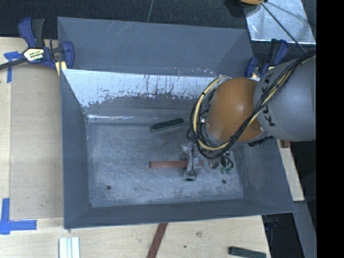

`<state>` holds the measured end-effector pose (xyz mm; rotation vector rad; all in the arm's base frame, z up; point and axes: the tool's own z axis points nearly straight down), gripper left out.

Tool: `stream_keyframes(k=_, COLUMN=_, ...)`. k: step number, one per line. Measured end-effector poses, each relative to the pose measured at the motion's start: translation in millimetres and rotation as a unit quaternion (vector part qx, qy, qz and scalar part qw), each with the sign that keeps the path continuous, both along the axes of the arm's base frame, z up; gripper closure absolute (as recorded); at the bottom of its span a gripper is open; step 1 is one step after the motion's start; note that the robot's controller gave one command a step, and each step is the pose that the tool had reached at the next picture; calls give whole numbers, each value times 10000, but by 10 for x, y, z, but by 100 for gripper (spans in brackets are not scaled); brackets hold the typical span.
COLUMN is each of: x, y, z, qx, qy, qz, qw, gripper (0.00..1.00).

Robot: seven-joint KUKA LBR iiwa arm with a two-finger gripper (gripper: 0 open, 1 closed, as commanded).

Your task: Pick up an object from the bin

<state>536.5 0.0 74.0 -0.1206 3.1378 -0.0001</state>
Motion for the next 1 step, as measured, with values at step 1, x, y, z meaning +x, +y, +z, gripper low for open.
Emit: stream_keyframes(k=1, x=-53, y=-1, z=1733, qx=0, qy=-47, qz=-265, qw=9996, gripper=100)
